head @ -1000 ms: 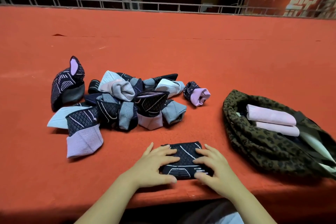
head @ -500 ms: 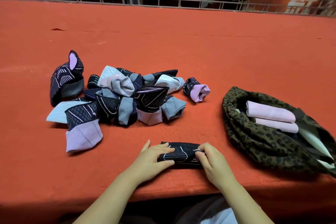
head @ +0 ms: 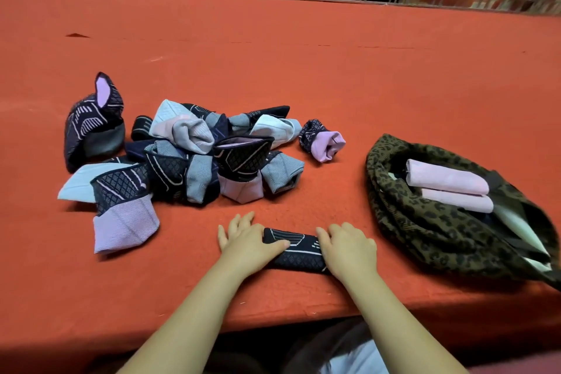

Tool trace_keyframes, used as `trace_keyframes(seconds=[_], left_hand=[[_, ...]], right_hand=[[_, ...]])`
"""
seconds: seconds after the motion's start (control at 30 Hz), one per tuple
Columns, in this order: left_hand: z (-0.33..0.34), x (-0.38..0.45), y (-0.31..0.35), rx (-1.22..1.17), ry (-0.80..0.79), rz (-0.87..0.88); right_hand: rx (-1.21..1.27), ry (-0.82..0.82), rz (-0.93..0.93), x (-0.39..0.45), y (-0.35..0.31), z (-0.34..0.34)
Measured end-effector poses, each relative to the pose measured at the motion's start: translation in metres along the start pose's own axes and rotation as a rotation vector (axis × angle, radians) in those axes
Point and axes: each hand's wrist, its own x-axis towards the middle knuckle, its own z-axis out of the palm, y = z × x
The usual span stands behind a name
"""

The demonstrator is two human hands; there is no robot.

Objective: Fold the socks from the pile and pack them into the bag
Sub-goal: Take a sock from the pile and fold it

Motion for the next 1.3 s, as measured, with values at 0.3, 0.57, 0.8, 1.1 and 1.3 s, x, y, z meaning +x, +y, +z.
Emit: trace_keyframes(seconds=[0.3,0.57,0.8,1.1,1.3], left_hand=[[-0.004,-0.015,0.042,-1.077,-0.042,0.158],[-0.033,0.017,0.143,-1.122,-0.137,0.336],[-0.020,0.051,0.226,-1.075,-0.140,0.367],[-0.026,0.128,0.297,-0.708,-0.093,0.456],[-0.012,0.169,0.317,-0.421,-0.353,0.574]], right_hand=[[0.944,-0.091,-0.032,-0.014,0.027,-0.045],[0.650,0.111,-0.030,0.001,0.078,-0.147],[1.326,-0.168,0.135,0.042,0.158,-0.176],[0.817,0.024,0.153,0.113,0.208,-0.154],[0.564,-0.042,0.145,0.114,0.208,-0.130]])
